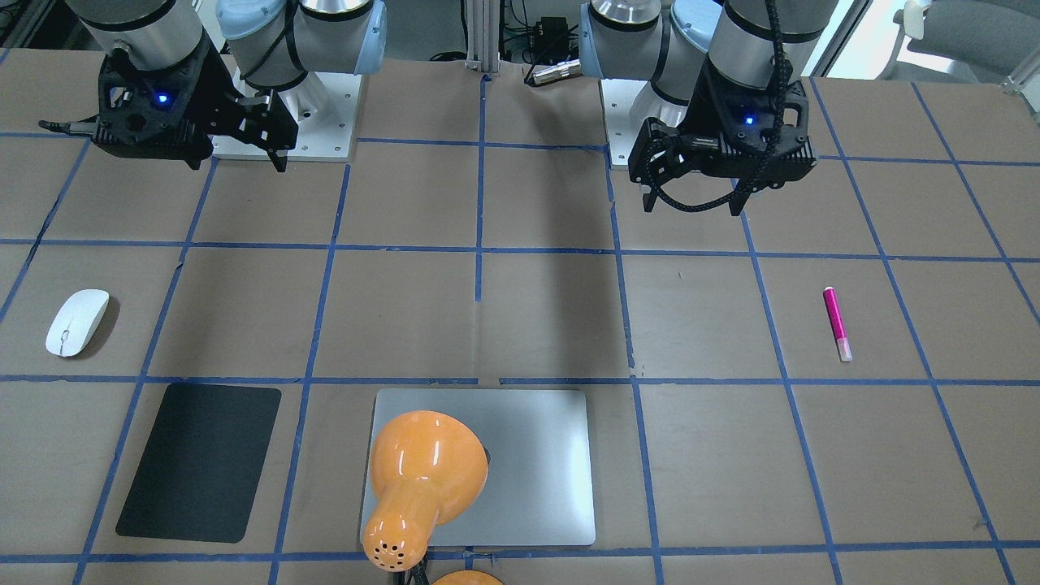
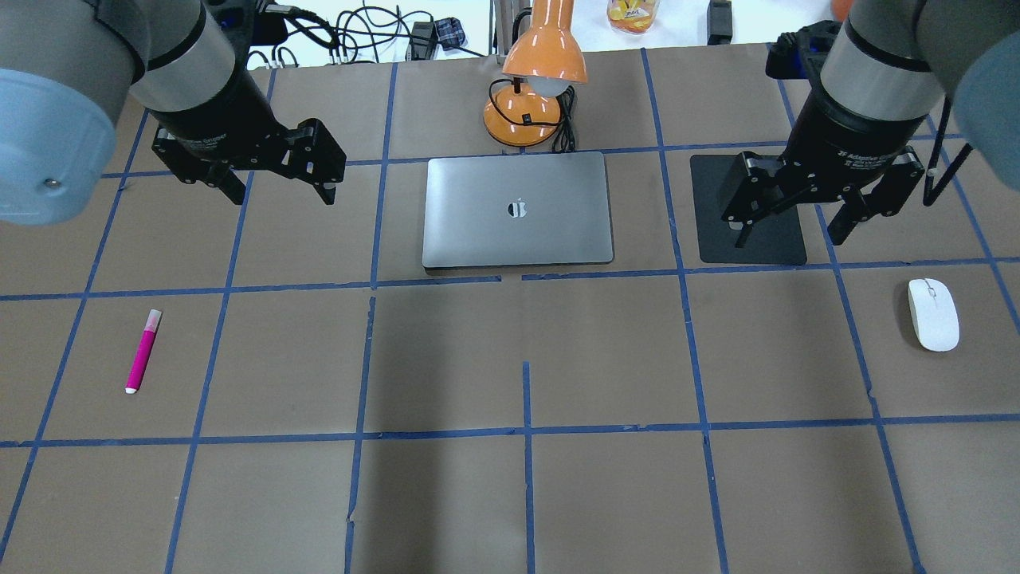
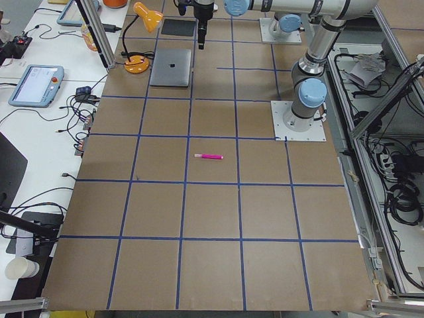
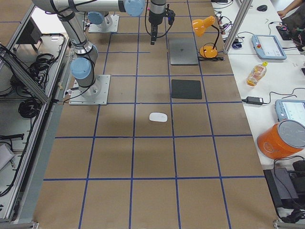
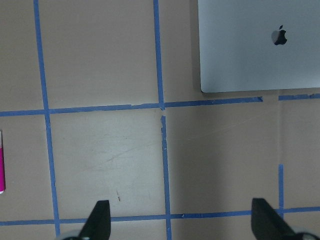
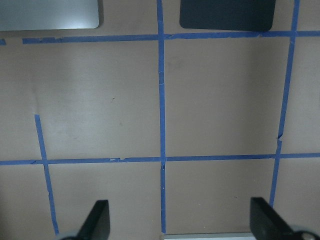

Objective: Place pen and mouse around notebook

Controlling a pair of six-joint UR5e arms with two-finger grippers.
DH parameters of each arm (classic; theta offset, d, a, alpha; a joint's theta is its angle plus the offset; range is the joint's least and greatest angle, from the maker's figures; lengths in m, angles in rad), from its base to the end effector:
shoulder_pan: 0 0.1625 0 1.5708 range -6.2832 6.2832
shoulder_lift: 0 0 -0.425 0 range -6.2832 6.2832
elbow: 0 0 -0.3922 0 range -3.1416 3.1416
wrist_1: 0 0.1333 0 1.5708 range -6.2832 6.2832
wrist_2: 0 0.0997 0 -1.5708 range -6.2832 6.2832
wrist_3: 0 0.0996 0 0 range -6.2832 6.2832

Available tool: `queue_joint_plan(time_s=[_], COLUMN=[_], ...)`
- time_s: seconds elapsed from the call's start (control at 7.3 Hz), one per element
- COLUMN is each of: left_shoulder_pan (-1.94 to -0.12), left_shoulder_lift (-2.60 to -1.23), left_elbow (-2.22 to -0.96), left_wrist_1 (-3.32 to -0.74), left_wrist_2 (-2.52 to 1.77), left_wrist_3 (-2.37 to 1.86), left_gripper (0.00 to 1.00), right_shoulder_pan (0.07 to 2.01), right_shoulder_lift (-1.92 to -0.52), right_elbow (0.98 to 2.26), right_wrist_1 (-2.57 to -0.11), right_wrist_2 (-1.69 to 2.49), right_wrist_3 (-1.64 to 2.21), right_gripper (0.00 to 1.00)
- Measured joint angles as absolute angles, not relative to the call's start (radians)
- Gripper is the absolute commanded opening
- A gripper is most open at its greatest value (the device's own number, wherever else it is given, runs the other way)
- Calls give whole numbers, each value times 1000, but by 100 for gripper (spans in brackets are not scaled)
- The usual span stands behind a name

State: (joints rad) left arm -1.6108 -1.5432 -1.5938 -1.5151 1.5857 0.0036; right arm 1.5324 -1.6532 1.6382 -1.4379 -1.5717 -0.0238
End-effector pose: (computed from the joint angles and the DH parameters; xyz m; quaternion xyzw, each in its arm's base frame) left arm -0.1511 -0.4803 0.4957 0.0216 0.9993 -0.0303 0.0069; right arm 0.1161 -0.4493 0.4813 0.0073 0.9982 0.0589 0.0014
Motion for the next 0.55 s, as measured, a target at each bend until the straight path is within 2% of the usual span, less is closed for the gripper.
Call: queue_joint_plan(time_s=[0.55], left_shoulder_pan=[-1567], left_shoulder_lift=[-1535], left_elbow=[-1595], left_wrist_1=[-1531], left_wrist_2=[1590], left_wrist_3=[18], left_gripper=[100], right_shoulder_pan=[1530], right_shoulder_lift=[-1646], right_elbow=[1631], right_wrist_1=[-1470], right_wrist_2=[-1567], right_wrist_3=[-23], right_gripper=[100])
